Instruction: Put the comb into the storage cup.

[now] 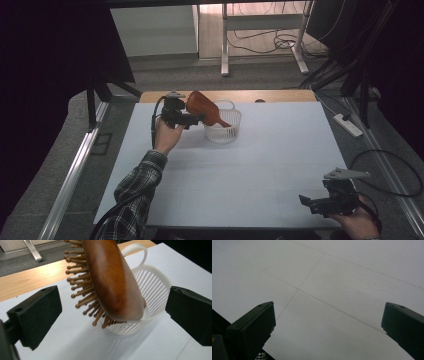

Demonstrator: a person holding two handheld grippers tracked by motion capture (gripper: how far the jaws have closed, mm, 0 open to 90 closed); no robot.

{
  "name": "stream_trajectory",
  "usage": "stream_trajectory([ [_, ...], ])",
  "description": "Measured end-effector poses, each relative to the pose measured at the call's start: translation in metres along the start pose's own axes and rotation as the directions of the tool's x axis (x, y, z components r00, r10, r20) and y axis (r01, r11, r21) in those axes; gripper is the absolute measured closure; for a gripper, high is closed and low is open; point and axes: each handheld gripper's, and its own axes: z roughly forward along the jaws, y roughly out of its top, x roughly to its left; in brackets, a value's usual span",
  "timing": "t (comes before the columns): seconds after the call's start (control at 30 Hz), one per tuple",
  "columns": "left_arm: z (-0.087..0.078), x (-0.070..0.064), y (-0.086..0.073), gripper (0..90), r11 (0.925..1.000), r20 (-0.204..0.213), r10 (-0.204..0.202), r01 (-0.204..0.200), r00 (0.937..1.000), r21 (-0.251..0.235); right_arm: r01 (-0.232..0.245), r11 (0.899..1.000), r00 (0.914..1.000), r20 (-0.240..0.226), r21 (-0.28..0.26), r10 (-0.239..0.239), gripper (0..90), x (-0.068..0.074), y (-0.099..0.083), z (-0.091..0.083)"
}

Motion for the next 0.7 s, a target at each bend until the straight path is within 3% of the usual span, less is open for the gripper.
stream_trajectory([
  [0.7, -0.007, -0.005, -0.02, 0.0, 0.9991, -0.009, 0.042, -0.042, 0.9991, 0.003, -0.019, 0.999, 0.9998, 0.001, -0.033, 0.019, 0.0, -0.001, -0.001, -0.003],
])
